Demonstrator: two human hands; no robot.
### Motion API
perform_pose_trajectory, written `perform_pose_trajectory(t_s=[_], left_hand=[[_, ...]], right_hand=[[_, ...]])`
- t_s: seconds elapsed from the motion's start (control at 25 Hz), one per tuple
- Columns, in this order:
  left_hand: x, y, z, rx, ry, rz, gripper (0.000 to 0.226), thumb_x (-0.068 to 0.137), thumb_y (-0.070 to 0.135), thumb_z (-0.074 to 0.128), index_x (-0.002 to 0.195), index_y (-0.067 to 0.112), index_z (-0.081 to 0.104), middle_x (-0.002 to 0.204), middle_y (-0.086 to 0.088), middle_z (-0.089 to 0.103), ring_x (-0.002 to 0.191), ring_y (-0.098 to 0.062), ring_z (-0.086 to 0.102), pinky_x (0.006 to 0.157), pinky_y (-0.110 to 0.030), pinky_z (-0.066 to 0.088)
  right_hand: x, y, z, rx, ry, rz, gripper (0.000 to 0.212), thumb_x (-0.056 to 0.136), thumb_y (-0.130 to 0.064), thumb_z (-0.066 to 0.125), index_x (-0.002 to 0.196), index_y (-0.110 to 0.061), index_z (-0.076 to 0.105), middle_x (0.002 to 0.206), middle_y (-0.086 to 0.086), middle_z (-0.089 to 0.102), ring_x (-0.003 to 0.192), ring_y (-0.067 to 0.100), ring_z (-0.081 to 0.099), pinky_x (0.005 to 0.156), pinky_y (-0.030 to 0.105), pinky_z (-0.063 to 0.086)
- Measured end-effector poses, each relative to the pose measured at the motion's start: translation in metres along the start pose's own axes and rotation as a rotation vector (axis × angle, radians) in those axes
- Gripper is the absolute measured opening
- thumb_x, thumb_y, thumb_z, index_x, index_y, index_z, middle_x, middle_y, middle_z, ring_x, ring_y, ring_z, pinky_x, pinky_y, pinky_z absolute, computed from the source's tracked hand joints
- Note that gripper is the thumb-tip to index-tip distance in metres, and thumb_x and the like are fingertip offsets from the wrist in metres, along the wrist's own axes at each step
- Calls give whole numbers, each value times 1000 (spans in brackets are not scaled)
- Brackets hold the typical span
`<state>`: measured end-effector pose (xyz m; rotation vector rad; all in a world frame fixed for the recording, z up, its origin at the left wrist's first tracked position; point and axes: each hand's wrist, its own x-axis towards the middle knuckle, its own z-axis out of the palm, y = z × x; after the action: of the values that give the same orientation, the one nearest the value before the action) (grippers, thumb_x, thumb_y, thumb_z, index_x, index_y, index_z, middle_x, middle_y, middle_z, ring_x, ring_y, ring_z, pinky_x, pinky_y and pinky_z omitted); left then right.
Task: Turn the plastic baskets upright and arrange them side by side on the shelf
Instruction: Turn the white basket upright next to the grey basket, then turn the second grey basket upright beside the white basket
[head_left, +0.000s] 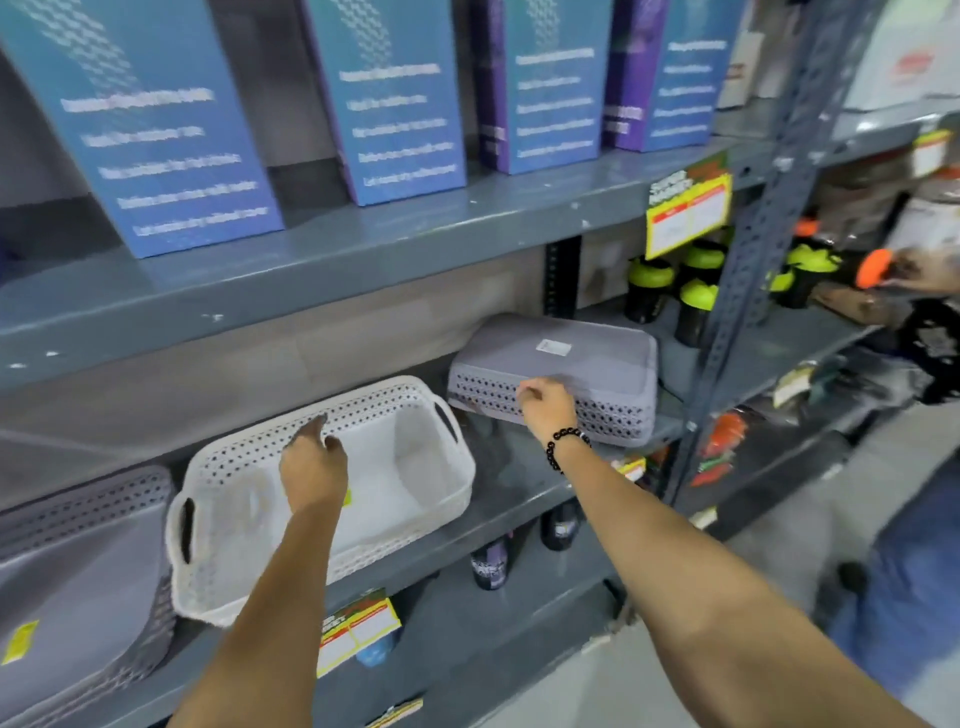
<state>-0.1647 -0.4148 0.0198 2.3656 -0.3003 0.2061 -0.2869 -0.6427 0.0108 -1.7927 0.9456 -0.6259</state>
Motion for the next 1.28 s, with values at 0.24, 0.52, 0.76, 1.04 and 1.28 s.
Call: perform_pose_trajectory(t_s=[0.24,0.52,0.76,1.04,1.28], left_hand=[[11,102,77,-87,-60,200,31,92,4,48,118,0,63,113,-31,66,104,-46,61,92,-44,47],[70,183,178,45,-255,230,43,94,19,48,125,-11,51,129,-33,54,121,-43,51,104,-42,37],[102,182,213,107,-500,-14,68,95,46,38,132,-10,45,140,-31,45,130,-42,43,107,-43,35],[104,174,206,-2,-432,-212,81,92,59,30,132,-9,45,138,-30,48,128,-42,45,108,-45,34],[88,179,160,-270,-9,-210,54,100,37,27,130,-1,49,133,-29,52,122,-44,49,100,-45,38]], right_hand=[[39,20,-85,-125,235,9,30,95,-12,46,119,-6,63,114,18,68,104,33,62,88,34,50],[124,45,-129,-459,56,200,46,100,-22,36,138,4,33,134,24,49,121,37,50,95,40,46],[171,42,-121,-393,-126,408,64,98,-32,37,146,6,16,152,18,30,136,31,38,112,38,35],[177,27,-120,-34,80,584,80,90,-49,42,145,2,15,147,18,37,130,32,45,105,39,40],[167,-8,-129,362,307,344,66,95,-50,34,149,-13,23,155,12,24,140,31,29,113,41,27]])
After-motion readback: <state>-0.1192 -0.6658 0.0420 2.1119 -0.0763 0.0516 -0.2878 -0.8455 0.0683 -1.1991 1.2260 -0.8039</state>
